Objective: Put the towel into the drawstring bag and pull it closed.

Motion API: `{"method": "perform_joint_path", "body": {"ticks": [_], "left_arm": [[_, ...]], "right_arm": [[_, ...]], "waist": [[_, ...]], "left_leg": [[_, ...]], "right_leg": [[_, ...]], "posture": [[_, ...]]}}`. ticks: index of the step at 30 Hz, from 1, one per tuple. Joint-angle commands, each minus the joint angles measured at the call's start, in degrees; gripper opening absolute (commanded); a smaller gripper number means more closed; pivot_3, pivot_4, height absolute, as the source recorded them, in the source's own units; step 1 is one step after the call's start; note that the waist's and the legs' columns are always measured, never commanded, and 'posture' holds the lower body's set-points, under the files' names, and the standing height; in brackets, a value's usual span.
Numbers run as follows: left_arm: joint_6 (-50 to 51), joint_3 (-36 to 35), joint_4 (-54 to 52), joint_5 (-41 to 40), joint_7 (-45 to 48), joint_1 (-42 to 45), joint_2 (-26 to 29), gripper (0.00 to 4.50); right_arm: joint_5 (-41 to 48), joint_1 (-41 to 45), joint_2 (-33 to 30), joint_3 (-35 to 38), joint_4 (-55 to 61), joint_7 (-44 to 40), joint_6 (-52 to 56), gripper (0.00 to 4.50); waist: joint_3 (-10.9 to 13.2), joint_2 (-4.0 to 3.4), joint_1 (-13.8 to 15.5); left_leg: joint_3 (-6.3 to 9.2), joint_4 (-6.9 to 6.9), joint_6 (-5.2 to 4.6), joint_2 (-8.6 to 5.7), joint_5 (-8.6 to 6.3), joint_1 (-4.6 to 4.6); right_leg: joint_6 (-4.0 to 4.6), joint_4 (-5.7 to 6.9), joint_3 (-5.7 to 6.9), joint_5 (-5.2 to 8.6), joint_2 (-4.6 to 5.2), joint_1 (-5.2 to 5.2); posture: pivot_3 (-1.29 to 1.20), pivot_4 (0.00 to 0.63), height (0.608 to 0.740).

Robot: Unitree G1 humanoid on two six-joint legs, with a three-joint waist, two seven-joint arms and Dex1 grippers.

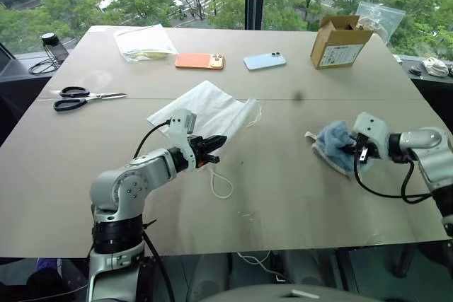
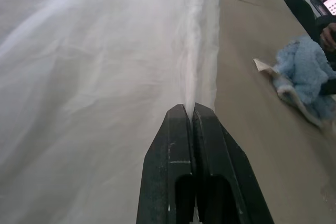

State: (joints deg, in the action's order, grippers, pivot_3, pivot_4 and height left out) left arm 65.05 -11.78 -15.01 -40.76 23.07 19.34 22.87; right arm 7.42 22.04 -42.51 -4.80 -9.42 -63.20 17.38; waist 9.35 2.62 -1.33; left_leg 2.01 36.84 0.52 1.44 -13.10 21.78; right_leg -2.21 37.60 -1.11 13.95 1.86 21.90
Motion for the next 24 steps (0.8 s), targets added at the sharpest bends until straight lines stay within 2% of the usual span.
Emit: {"method": "perform_joint_path", "body": {"ticks": [1,3,6,10,14,19,24], "left_arm": [[-2.5,3.5,-0.6,1.1,3.3,1.4,2.3,0.0],[-2.6,5.3,-0.1,1.5,4.4,1.7,3.3,0.0],[-3.0,8.1,0.1,2.0,6.9,1.9,4.7,0.0],[-4.7,10.5,0.7,2.6,10.4,2.6,6.0,0.0],[-6.4,11.2,-0.1,2.8,12.2,2.2,6.4,0.0],[-8.2,8.3,-2.9,1.7,11.7,0.6,4.9,0.0],[-7.8,2.6,-5.3,-0.8,7.9,-1.0,1.4,0.0]], "right_arm": [[13.1,-2.6,3.7,2.3,21.5,-0.2,8.9,0.22],[15.0,-2.4,5.1,0.4,28.9,0.7,11.9,0.21],[13.7,1.4,10.3,-5.9,32.0,3.8,12.8,0.21],[5.5,8.8,17.7,-15.0,21.0,6.6,7.3,0.2],[-2.1,14.6,22.4,-21.2,7.3,8.4,1.6,0.2],[-8.8,17.2,23.1,-25.1,-5.3,9.3,-0.2,0.2],[-10.5,16.9,22.0,-25.8,-6.2,7.8,0.2,0.19]], "waist": [[0.3,-0.5,-0.3],[0.7,-1.14,-0.5],[0.7,-1.15,-0.7],[0.8,-1.14,-0.6],[0.8,-1.14,-0.3],[0.8,-1.14,-0.5],[0.8,-1.14,0.1]], "left_leg": [[0.0,-0.04,0.0,0.01,0.0,0.07],[-0.03,-0.07,0.0,-0.04,0.01,0.33],[-0.09,-0.01,0.0,-0.12,0.02,0.84],[-0.08,0.0,0.0,-0.13,0.02,1.04],[-0.13,-0.01,0.0,-0.16,0.02,1.14],[-0.14,-0.02,0.0,-0.15,0.02,1.24],[-0.11,-0.05,0.0,-0.16,0.02,1.24]], "right_leg": [[0.0,0.04,-0.02,-0.01,-0.01,0.1],[-0.15,0.2,-0.18,-0.1,0.02,0.52],[-0.15,0.29,-0.19,-0.13,0.03,1.07],[-0.01,0.26,-0.13,-0.2,0.05,1.23],[0.05,0.24,-0.13,-0.24,0.1,1.29],[0.05,0.25,-0.15,-0.24,0.11,1.42],[0.05,0.25,-0.13,-0.24,0.14,1.42]], "posture": [[0.0,0.15,0.74],[0.0,0.15,0.74],[0.0,0.15,0.74],[0.0,0.15,0.74],[0.0,0.15,0.74],[0.0,0.15,0.74],[0.0,0.15,0.74]]}}
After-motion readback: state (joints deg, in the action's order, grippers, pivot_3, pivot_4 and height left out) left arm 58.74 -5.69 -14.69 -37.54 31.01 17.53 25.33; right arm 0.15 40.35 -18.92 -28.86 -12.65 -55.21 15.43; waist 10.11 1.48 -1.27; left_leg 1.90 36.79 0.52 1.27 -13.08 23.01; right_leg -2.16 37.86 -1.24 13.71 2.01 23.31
